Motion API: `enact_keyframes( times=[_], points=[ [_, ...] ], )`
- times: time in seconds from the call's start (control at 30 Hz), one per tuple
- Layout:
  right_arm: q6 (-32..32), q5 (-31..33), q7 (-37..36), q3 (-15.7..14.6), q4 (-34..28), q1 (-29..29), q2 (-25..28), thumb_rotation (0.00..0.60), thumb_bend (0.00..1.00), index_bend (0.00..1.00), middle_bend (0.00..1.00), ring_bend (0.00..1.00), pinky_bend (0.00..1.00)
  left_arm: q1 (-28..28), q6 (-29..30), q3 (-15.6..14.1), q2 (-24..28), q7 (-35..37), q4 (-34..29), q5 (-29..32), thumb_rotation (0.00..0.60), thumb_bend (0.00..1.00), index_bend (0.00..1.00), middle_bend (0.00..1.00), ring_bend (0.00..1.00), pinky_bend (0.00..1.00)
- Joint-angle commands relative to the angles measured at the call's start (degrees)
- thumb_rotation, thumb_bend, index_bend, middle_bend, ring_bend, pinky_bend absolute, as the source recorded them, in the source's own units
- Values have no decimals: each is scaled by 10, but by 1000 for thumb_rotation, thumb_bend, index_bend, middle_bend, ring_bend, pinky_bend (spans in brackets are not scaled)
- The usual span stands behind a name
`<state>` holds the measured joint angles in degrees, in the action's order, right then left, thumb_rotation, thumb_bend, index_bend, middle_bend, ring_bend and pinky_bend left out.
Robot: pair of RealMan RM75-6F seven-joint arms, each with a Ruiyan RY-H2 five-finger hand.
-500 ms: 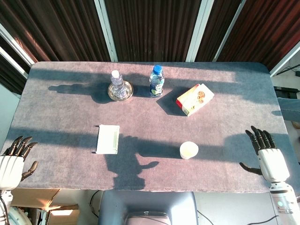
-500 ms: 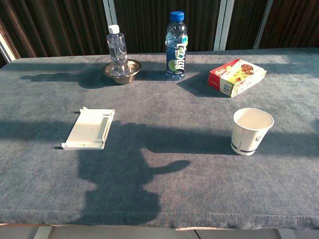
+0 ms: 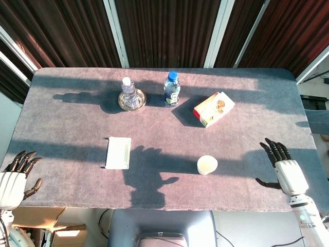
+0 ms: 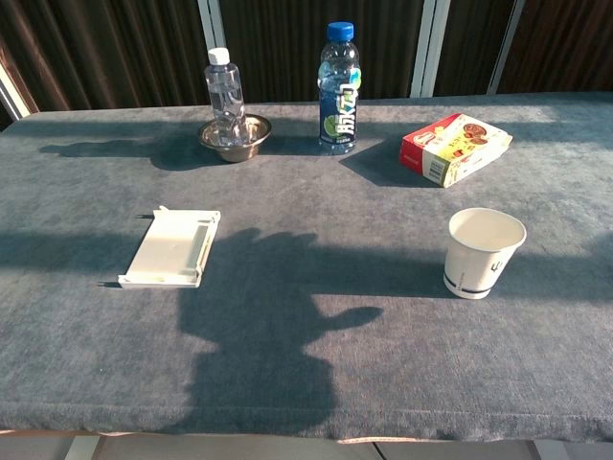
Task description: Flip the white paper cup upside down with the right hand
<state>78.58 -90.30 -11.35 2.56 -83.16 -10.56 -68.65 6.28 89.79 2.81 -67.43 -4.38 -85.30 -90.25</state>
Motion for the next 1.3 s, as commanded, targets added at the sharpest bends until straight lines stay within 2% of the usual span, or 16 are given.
enact_keyframes(
  times=[0.03, 0.2, 0.5, 0.73, 1.1, 1.3],
  points=[
    [-42, -22, -81, -4, 40, -39, -20, 600, 88, 0, 15, 4, 140, -2, 3, 1, 2, 5, -1, 0, 600, 298, 285, 150, 103, 389],
    [-71, -52, -134, -12, 81, -79, -52, 600, 88, 59, 100, 72, 196, -5, 8, 2, 7, 14, -4, 3, 600, 298, 309, 150, 104, 390],
    [-121, -58, -175, -20, 116, -128, -102, 600, 88, 201, 207, 183, 284, -8, 17, 1, 11, 25, -4, -4, 600, 298, 329, 152, 103, 390],
    [-115, -59, -202, -20, 144, -146, -144, 600, 88, 336, 297, 291, 383, -7, 14, 1, 14, 33, -5, -5, 600, 299, 336, 153, 104, 390],
    [-99, -56, -196, -18, 193, -162, -203, 600, 92, 406, 349, 349, 440, -8, 16, 1, 18, 48, -4, -7, 600, 298, 341, 156, 103, 390],
    [-85, -51, -192, -16, 225, -163, -231, 600, 183, 503, 409, 437, 536, -8, 16, 1, 20, 55, -5, -7, 600, 297, 343, 158, 103, 390]
  ],
)
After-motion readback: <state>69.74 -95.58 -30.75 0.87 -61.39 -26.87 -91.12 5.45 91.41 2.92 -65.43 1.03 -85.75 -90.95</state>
